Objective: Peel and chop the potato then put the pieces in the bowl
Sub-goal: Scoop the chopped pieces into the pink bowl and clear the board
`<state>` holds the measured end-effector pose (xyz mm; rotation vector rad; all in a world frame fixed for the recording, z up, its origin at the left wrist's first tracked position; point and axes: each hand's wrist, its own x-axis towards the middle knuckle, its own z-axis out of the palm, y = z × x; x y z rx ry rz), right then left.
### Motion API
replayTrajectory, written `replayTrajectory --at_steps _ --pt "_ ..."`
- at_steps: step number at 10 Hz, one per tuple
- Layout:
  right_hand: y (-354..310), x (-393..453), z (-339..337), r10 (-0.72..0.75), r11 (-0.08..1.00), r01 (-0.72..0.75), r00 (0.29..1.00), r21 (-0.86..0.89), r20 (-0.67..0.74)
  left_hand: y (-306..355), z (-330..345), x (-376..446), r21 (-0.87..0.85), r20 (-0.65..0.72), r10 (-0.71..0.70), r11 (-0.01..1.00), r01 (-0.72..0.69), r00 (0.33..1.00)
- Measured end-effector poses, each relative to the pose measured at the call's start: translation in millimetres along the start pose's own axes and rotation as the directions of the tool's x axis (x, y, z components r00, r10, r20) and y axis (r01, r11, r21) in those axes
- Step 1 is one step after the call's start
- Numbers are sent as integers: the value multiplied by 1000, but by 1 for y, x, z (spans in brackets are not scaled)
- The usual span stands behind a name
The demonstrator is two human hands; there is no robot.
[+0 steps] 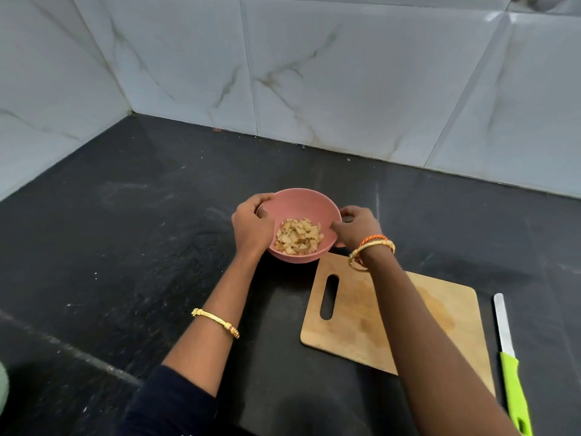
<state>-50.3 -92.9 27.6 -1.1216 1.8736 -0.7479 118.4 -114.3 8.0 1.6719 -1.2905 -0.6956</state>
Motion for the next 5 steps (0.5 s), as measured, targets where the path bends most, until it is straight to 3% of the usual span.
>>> replayTrajectory --at_steps 2,3,4,5 --pt "-3 9 12 -5 995 15 995 97 -103 1 -3 7 -3 -70 12 1000 -12 997" --pt "3 10 11 50 945 -34 998 326 -41 10 -6 2 9 -99 112 994 -112 989" --pt "9 7 4 179 714 -110 983 691 -28 22 -5 -5 36 -92 354 935 -352 931" --pt "12 1 -1 143 766 -8 977 643 -159 41 10 -11 30 51 468 882 -469 882"
